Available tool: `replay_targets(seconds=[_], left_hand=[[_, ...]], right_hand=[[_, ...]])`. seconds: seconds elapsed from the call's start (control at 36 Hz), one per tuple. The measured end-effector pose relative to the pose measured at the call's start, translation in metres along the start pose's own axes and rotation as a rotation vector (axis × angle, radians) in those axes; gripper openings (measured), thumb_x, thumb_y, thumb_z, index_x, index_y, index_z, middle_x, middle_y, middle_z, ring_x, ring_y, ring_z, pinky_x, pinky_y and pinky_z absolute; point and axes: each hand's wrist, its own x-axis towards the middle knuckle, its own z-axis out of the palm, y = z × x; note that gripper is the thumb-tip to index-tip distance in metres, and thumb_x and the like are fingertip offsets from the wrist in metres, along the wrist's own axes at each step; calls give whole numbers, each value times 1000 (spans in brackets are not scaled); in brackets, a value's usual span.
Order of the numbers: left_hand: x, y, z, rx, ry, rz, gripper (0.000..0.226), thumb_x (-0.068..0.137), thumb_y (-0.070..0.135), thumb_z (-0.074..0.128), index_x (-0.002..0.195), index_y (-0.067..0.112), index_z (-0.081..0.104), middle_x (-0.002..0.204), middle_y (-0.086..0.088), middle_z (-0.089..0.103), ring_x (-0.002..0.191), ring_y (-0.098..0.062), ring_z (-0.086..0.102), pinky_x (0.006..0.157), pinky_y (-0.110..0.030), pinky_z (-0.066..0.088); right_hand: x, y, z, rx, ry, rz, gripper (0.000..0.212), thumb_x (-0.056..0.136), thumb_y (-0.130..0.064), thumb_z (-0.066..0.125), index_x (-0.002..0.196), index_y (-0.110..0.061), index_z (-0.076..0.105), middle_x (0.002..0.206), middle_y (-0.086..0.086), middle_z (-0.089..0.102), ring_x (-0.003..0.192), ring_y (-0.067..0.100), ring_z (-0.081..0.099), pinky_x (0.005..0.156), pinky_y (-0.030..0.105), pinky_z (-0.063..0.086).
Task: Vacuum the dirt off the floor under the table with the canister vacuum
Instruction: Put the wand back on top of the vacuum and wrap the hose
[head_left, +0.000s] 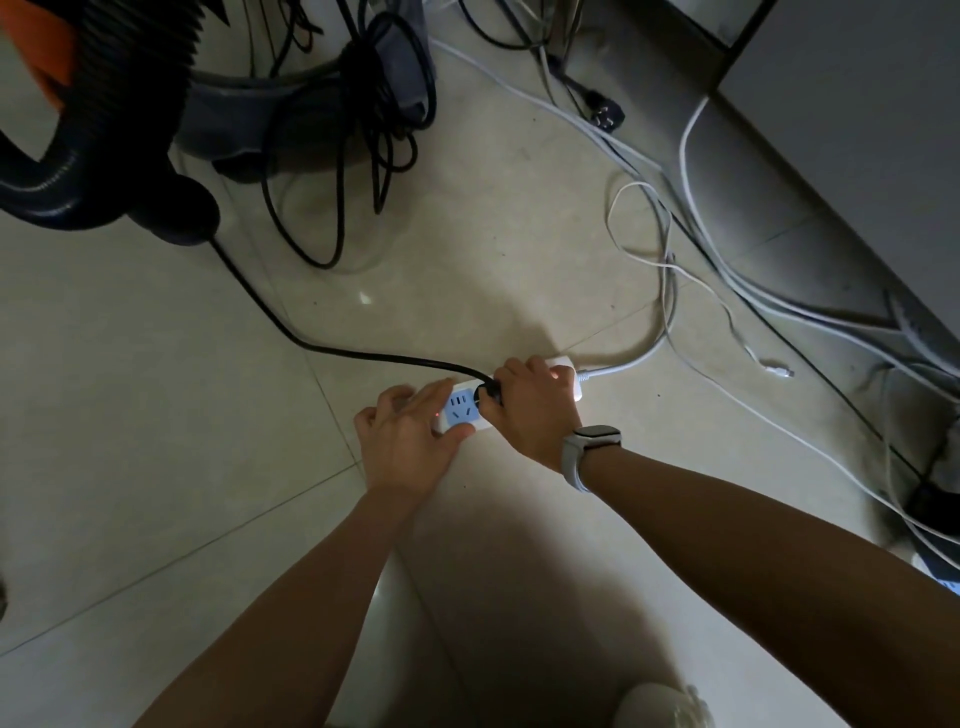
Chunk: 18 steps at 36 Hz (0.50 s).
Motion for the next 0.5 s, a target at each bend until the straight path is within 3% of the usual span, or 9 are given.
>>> replay_targets(seconds=[0.14, 0.22, 0.31, 0.42, 0.5], left_hand=[[0, 3, -3, -15, -8, -35, 54, 80, 48, 65, 131, 36, 54, 120, 6, 62, 125, -16, 42, 92, -33, 18], [1, 6, -5, -25, -29, -49, 55, 80, 48, 65, 133, 38, 51, 121, 13, 60, 124, -14, 40, 90, -32, 16], [3, 10, -9, -49, -56, -66, 55, 80, 46, 66, 132, 39, 50, 123, 16, 59, 125, -14, 38, 90, -32, 16], [3, 13, -17, -74, -115, -77, 51, 81, 43, 64, 129, 36, 49, 126, 15, 56, 126, -14, 35, 95, -34, 19], [-5, 26, -39, -106, -94, -144, 45, 81, 45, 63, 123, 33, 55, 124, 11, 57, 123, -18, 41, 98, -36, 25]], right_hand=[[0, 0, -5, 22, -59, 13, 37, 99, -36, 34, 94, -9, 59, 97, 5, 57, 92, 27, 54, 77, 35, 32], [6, 1, -22, 265, -2, 120, 27, 98, -32, 43, 81, -11, 48, 92, 13, 62, 82, 34, 59, 79, 41, 45], [19, 8, -42, 416, -27, 187, 27, 96, -29, 47, 79, -7, 49, 86, 15, 60, 78, 33, 58, 74, 41, 47], [12, 12, -55, 218, -187, 108, 31, 93, -33, 48, 69, -14, 42, 79, 4, 44, 72, 23, 43, 67, 36, 37], [-6, 7, -69, 160, -215, 5, 26, 94, -33, 47, 77, -14, 44, 82, 4, 40, 72, 21, 38, 64, 33, 31]])
